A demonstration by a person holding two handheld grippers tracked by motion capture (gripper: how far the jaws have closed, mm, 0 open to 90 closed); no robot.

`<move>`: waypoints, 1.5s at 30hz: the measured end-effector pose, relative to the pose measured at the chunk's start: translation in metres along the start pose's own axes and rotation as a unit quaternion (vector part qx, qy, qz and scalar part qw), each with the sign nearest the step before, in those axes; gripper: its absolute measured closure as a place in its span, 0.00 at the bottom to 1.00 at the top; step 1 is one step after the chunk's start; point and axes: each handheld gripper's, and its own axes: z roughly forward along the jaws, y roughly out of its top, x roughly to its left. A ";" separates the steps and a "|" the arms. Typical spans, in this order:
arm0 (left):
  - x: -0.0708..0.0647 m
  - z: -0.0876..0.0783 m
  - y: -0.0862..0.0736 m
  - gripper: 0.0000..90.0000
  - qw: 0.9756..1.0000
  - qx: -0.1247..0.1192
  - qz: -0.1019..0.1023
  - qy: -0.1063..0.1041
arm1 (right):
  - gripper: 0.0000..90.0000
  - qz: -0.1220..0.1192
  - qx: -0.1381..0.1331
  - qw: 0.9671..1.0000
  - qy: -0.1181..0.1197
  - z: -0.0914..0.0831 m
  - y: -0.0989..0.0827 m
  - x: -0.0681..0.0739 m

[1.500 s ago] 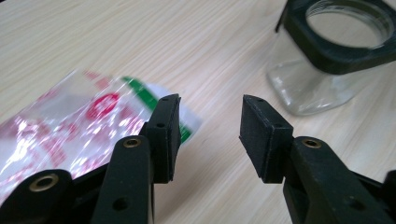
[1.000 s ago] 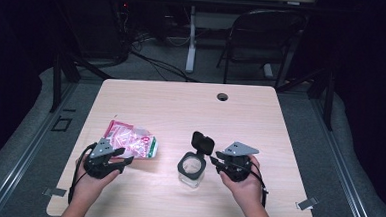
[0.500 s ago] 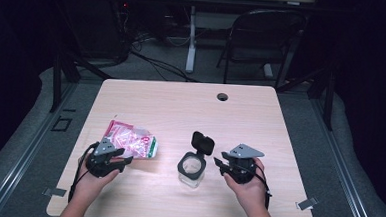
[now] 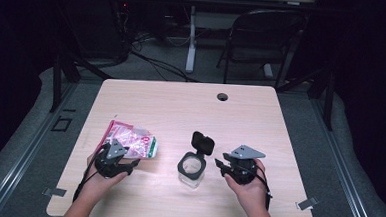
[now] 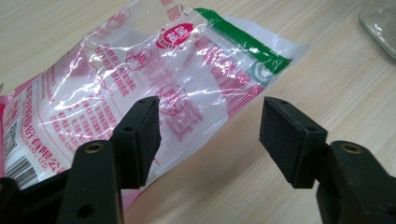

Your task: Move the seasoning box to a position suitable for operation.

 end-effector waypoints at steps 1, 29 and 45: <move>-0.001 0.001 0.001 0.39 1.000 0.001 0.004 0.000 | 0.68 -0.001 -0.001 1.000 0.001 0.000 0.000 0.000; 0.003 0.029 -0.006 0.73 0.998 0.013 0.032 0.051 | 0.67 -0.002 0.002 1.000 -0.005 -0.002 -0.005 0.002; 0.008 0.036 0.003 0.83 0.999 0.021 -0.001 0.029 | 0.66 0.002 0.001 1.000 -0.005 -0.002 -0.007 0.001</move>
